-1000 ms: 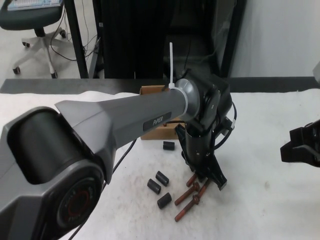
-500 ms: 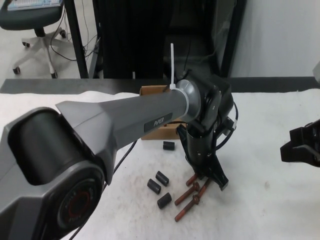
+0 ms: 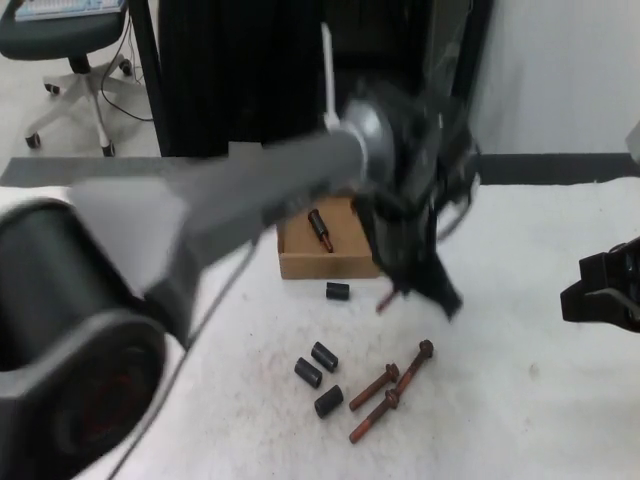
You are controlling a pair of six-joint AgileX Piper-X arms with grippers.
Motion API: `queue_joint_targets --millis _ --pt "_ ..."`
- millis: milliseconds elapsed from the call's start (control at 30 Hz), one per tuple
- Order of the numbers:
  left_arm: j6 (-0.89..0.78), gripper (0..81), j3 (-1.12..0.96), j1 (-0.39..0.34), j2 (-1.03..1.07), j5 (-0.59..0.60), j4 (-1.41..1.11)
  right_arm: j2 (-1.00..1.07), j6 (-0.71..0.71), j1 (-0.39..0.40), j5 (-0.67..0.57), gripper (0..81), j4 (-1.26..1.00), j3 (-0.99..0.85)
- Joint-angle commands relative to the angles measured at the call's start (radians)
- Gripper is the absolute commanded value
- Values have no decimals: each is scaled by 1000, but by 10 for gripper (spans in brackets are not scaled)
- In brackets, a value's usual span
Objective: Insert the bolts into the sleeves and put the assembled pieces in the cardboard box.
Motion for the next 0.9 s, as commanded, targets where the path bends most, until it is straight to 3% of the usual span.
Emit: queue_joint_targets --millis 0,167,333,567,867 --pt "-13 4 -16 31 -108 -36 -7 -9 -5 -4 -16 8 -7 1" --pt "-84 4 -10 108 -261 -98 8 -6 -46 1 -132 8 -31 1" --pt "-92 4 122 184 -457 -98 11 0 -47 42 -144 8 -104 1" --pt "-151 4 627 249 -844 -58 -182 33 -45 202 -160 8 -193 1" --pt "-188 4 1198 249 -1348 11 -657 296 30 392 -116 8 -402 -25"
